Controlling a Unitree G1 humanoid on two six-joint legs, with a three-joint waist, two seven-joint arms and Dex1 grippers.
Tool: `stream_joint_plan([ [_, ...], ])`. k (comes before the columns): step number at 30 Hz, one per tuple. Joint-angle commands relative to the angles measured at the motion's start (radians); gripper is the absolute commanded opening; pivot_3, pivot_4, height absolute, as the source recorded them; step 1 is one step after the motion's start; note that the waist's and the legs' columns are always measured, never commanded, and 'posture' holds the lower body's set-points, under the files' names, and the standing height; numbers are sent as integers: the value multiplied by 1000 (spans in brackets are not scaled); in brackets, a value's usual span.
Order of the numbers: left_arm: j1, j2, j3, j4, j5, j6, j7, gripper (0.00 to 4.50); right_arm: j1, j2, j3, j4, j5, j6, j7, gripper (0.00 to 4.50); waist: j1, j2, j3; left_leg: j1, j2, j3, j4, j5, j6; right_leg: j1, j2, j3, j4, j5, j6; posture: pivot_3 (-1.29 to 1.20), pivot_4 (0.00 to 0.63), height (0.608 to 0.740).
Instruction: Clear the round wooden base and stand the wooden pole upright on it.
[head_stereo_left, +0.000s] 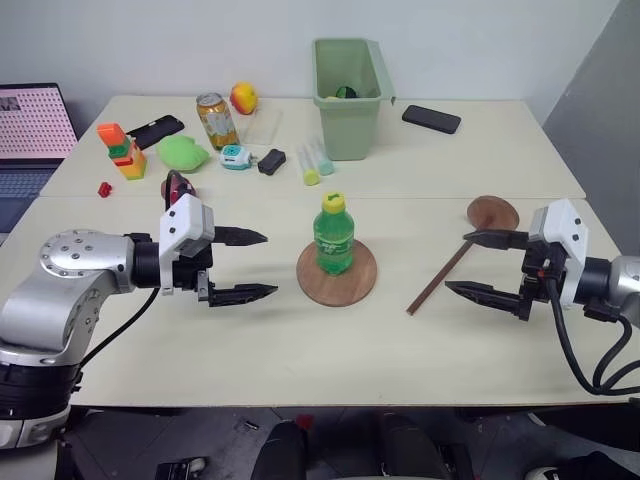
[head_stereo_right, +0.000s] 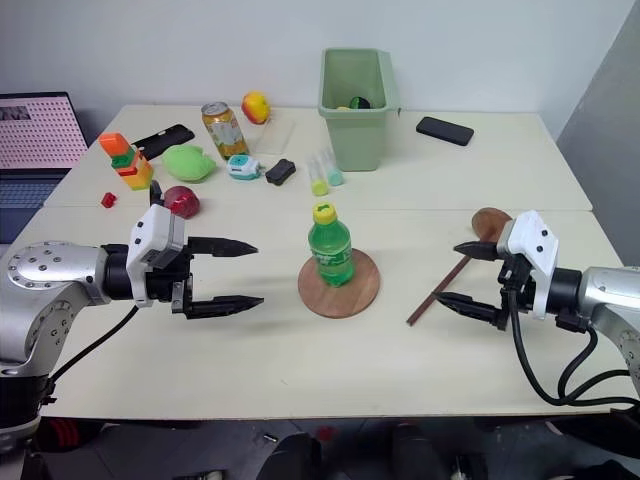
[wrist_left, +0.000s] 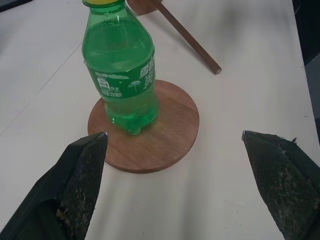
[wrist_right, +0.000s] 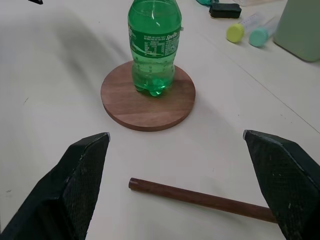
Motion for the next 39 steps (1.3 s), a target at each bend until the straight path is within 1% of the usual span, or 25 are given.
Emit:
stream_joint_plan([
  [1, -8, 18, 28, -27, -40, 21, -15, 4483, -16, -11, -8, -10, 9, -13, 8, 4500, 0, 0, 0, 0, 0, 0, 0, 0, 0, 0, 0, 0, 0, 0, 0, 0, 150, 740],
  [4, -26, 14, 30, -26, -40, 41, 12, 4483, -15, -10, -9, -14, 11, -11, 6, 4500, 0, 0, 0, 0, 0, 0, 0, 0, 0, 0, 0, 0, 0, 0, 0, 0, 150, 740],
  [10, -8, 27, 26, -25, -26, 7, -17, 4483, -17, -8, -11, -15, 16, -9, 5, 4500, 0, 0, 0, 0, 0, 0, 0, 0, 0, 0, 0, 0, 0, 0, 0, 0, 150, 740],
  [21, -30, 10, 10, 12, -14, 2, 0, 4483, -24, -5, -6, -18, 23, -8, 1, 4500, 0, 0, 0, 0, 0, 0, 0, 0, 0, 0, 0, 0, 0, 0, 0, 0, 150, 740],
  [30, -61, -18, -26, 44, 2, -22, -10, 4483, -20, -5, -16, -35, 34, 4, -12, 4500, 0, 0, 0, 0, 0, 0, 0, 0, 0, 0, 0, 0, 0, 0, 0, 0, 150, 740],
  [34, -90, -60, -79, 77, 36, -78, -20, 4483, -30, -1, -18, -48, 56, 19, -20, 4500, 0, 0, 0, 0, 0, 0, 0, 0, 0, 0, 0, 0, 0, 0, 0, 0, 150, 740],
  [39, -154, -189, -184, 150, 113, -155, 7, 4483, -58, 13, 4, -66, 69, 27, -44, 4500, 2, 0, 0, 0, -1, 0, 2, 0, 0, 0, 0, 0, 1, 0, 0, 0, 150, 740],
])
